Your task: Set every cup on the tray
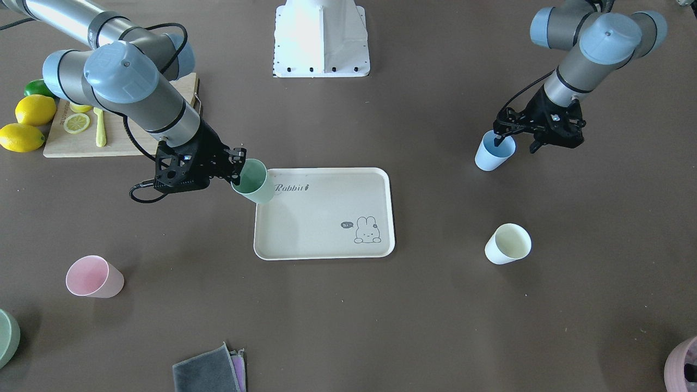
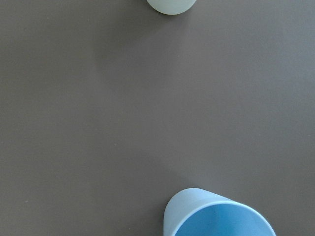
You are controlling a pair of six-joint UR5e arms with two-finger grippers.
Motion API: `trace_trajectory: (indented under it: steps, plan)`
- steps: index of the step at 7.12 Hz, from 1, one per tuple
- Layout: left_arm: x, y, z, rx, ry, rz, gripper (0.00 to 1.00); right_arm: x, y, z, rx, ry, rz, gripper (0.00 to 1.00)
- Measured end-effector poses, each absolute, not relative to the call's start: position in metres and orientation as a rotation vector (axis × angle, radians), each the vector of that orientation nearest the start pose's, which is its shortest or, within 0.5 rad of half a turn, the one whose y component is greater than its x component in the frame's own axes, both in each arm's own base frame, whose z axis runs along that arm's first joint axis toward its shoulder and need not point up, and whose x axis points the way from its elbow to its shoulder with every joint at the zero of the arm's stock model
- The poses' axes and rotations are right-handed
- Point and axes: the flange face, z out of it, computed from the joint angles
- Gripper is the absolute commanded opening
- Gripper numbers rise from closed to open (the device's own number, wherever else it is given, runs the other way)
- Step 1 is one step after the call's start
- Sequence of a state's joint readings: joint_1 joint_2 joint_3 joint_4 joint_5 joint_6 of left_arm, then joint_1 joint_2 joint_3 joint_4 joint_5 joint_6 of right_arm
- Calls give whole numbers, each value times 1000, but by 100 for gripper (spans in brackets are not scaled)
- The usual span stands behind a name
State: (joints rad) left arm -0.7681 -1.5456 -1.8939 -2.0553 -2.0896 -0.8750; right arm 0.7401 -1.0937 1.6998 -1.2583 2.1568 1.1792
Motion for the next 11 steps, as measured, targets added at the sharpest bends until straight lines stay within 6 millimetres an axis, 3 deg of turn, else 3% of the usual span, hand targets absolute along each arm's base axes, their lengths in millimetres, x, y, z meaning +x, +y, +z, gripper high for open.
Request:
trace_trajectory:
  steps: [1, 3, 4, 6, 8, 9, 11]
  plan:
    - [302, -404, 466, 137, 893, 135, 1, -427, -492, 286, 19, -1039, 47, 0]
    - [307, -405, 462, 134, 900, 137, 0, -438, -494, 285, 20, -1030, 46, 0]
    - [312, -409, 448, 150, 919, 145, 0, -442, -493, 284, 21, -1029, 43, 0]
    - [338, -431, 386, 198, 983, 153, 0, -454, -487, 287, 23, -1017, 34, 0]
    - [385, -466, 306, 185, 988, 130, 0, -463, -483, 288, 21, -1012, 25, 76]
    - [409, -474, 280, 168, 989, 127, 0, -467, -482, 286, 18, -1013, 23, 99]
    - [458, -475, 244, 158, 992, 113, 0, -466, -484, 284, 16, -1017, 30, 99]
